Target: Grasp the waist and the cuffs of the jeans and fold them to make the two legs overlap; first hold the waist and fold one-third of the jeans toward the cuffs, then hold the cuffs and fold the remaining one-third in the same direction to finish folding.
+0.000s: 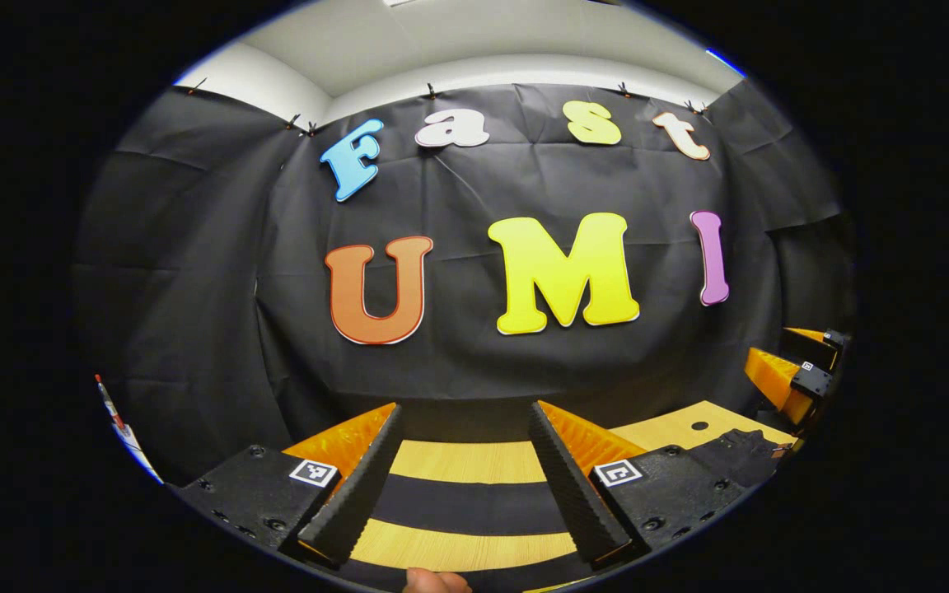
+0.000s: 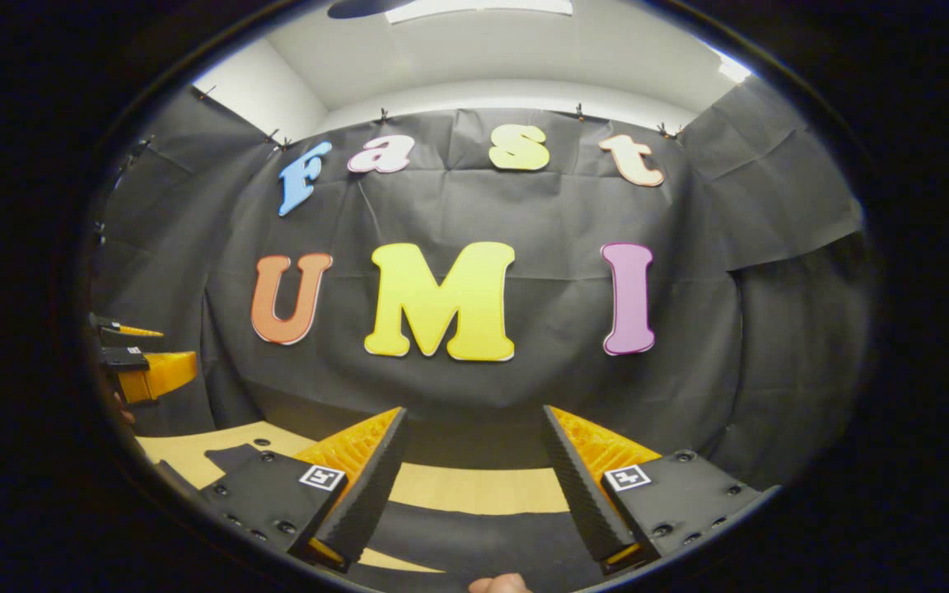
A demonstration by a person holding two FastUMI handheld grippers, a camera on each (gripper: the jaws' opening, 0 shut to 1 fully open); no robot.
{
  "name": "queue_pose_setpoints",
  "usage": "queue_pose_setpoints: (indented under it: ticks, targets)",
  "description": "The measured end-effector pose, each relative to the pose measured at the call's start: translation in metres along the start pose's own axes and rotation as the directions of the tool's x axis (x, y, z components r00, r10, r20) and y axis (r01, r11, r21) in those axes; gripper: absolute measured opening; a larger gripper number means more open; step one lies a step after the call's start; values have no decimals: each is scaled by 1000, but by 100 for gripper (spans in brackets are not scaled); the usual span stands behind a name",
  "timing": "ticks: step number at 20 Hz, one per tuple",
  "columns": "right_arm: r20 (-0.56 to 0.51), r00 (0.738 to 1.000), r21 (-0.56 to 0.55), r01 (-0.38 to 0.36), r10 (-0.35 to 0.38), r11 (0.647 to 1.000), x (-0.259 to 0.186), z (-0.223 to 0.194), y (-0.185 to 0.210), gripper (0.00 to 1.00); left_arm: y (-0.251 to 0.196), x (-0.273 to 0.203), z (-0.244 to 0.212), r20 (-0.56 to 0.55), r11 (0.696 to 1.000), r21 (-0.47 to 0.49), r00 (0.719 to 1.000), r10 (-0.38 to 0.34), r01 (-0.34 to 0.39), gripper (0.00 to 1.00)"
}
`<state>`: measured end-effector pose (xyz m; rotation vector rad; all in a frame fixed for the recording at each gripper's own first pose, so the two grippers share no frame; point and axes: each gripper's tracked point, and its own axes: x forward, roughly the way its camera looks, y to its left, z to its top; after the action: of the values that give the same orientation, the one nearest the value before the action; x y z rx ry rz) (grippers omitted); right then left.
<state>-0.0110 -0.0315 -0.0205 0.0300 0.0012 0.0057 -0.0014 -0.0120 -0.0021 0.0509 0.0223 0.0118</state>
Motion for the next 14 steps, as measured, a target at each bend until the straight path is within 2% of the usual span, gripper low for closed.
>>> queue_pose_setpoints:
  ticks: [1,2,7,10,12,13,14]
  targets:
    - [11,1000,9,-5,5,1000,-1,4,-2,99,-1,-2,2,-2,1000,-3,1000,3,-3,89]
    - [16,1000,7,-13,13,1000,-1,3,-2,99,-1,-2,2,-4,1000,-4,1000,8,-8,98]
    - [13,1000,31,3,-4,1000,2,1,-16,98,-4,-3,-7,-34,1000,-15,999,6,-6,99]
    - [-61,998,31,-24,26,999,0,-21,-22,98,12,-14,-43,-151,991,-121,987,46,-65,100]
    - [-183,981,39,-50,57,998,-8,-55,-32,99,27,-34,-79,-280,957,-247,957,79,-151,100]
    - [-250,967,43,-45,54,998,-15,-73,-42,98,39,-47,-99,-355,924,-317,930,93,-213,100]
    - [-313,949,47,-31,44,998,-20,-93,-53,98,53,-62,-122,-431,876,-387,896,105,-289,100]
